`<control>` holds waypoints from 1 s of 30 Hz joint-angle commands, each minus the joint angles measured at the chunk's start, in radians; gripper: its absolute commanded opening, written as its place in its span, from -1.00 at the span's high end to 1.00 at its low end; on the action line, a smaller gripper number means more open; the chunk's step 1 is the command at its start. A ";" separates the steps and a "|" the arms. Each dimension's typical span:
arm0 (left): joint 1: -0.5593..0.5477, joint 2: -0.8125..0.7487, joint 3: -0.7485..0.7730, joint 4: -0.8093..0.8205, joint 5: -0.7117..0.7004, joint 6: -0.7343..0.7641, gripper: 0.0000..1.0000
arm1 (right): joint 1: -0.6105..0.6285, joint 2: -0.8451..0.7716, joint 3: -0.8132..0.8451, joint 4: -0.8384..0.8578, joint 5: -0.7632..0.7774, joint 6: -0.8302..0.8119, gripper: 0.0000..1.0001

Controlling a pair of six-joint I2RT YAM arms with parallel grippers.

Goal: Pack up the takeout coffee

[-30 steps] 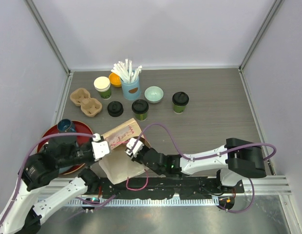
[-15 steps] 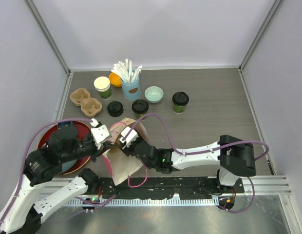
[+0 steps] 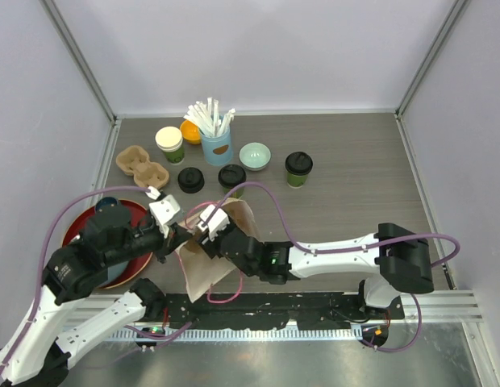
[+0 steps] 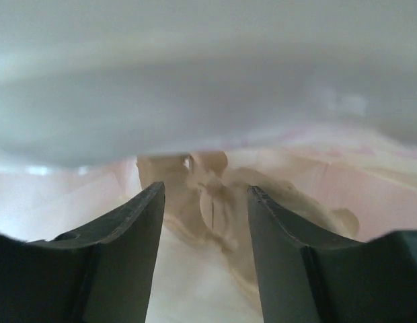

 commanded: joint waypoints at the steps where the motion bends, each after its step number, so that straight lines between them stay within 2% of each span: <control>1: -0.001 0.002 -0.003 0.090 0.077 -0.039 1.00 | -0.025 -0.010 0.072 -0.015 0.063 0.074 -0.05; 5: -0.001 -0.001 0.002 0.077 0.123 -0.023 1.00 | -0.103 0.047 0.107 -0.058 0.071 0.128 0.25; 6: -0.001 -0.002 0.000 0.083 0.151 -0.024 1.00 | -0.115 0.058 0.104 -0.049 0.059 0.126 0.38; 11: -0.001 -0.012 -0.003 0.094 0.175 -0.033 1.00 | -0.150 0.142 0.109 -0.033 0.011 0.129 0.52; 14: -0.001 -0.016 -0.015 0.110 0.175 -0.041 1.00 | -0.152 0.194 0.137 -0.027 -0.012 0.123 0.56; 18: -0.001 -0.021 -0.021 0.085 0.145 -0.004 1.00 | -0.150 0.176 0.118 0.002 -0.052 0.115 0.52; 22: -0.001 -0.035 -0.049 0.025 0.007 0.086 1.00 | -0.132 0.102 0.057 0.028 -0.109 0.068 0.51; 23: 0.000 -0.039 -0.052 0.036 -0.027 0.079 1.00 | -0.120 0.093 0.039 0.043 -0.107 0.050 0.51; 25: 0.002 -0.035 -0.037 0.033 -0.061 0.164 1.00 | -0.077 0.079 -0.007 0.068 -0.087 0.026 0.51; 27: 0.002 -0.018 -0.021 0.053 -0.157 0.206 1.00 | -0.055 0.072 -0.033 0.082 -0.067 0.037 0.50; 30: 0.002 0.007 -0.015 0.061 -0.142 0.295 1.00 | -0.020 0.061 -0.054 0.098 -0.005 0.065 0.52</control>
